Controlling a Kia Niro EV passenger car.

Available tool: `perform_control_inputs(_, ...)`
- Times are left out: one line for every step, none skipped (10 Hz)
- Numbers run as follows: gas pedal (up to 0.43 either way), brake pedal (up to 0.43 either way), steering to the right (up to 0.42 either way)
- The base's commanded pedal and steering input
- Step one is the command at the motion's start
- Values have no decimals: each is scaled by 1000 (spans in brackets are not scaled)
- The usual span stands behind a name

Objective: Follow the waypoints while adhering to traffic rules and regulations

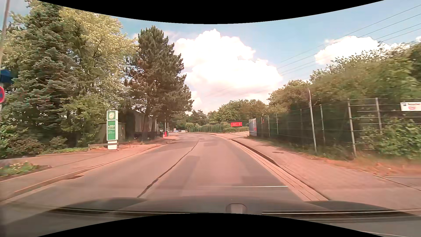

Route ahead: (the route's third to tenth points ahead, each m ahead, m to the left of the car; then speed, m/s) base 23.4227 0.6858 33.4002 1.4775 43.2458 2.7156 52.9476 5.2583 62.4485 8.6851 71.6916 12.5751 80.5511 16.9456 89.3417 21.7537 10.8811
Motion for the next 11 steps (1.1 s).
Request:
perform_control_inputs(110, 0, -8)
perform_control_inputs(110, 0, -9)
perform_control_inputs(110, 0, -9)
perform_control_inputs(110, 0, -11)
perform_control_inputs(110, 0, -13)
perform_control_inputs(110, 0, -15)
perform_control_inputs(110, 0, -16)
perform_control_inputs(110, 0, -18)
perform_control_inputs(118, 0, -18)
perform_control_inputs(118, 0, -18)
perform_control_inputs(118, 0, -18)
